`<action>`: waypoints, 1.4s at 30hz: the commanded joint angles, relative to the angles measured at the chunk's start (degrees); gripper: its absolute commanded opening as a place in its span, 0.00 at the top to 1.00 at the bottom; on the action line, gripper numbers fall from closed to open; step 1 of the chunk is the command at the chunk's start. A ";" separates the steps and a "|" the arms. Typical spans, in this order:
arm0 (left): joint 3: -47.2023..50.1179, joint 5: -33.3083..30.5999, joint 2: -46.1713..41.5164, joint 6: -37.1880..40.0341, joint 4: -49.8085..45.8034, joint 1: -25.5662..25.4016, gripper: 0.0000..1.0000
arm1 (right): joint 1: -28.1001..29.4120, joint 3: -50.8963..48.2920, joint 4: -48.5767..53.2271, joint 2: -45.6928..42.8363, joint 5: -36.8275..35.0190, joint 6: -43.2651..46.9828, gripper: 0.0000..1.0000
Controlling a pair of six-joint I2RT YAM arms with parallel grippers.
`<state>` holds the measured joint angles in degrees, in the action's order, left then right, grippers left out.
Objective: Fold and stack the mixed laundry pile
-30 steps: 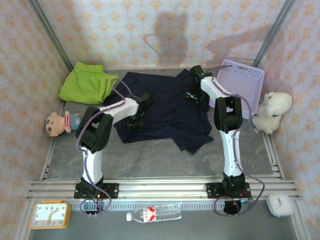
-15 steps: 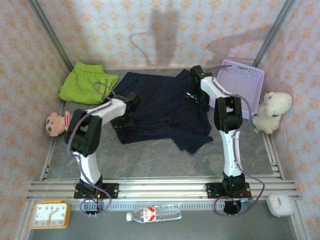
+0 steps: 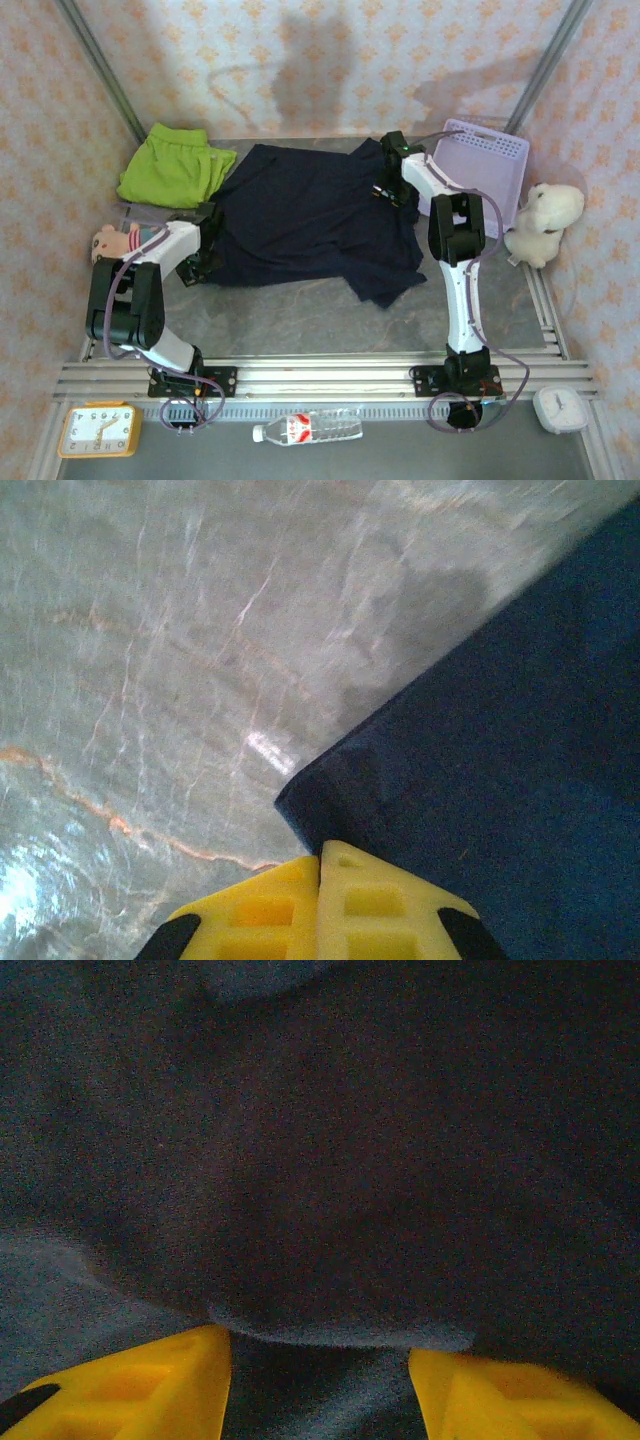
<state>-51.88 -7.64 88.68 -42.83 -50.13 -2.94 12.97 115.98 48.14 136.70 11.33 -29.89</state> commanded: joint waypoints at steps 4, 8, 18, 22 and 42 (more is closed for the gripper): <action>3.26 1.29 -7.30 -8.57 -1.51 0.65 1.00 | -0.87 -2.21 6.36 -2.74 -2.25 1.08 0.47; 2.68 1.61 -12.69 -9.80 -0.83 0.65 1.00 | -0.63 -6.71 5.16 -9.37 -1.13 2.62 0.47; -6.93 2.74 -8.45 -6.51 2.67 -1.06 0.36 | 10.51 -30.98 9.25 -35.41 -7.77 8.86 0.44; -7.36 6.35 -5.49 -7.33 7.42 -2.56 0.35 | 19.68 -40.54 8.73 -42.21 -2.87 6.59 0.44; 0.73 13.64 -6.54 -7.19 10.80 -2.65 0.33 | 38.99 -52.78 0.19 -35.48 -8.42 -5.86 0.59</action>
<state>-52.38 6.70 85.03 -49.87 -38.54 -5.54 51.90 64.55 49.28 100.40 7.07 -32.58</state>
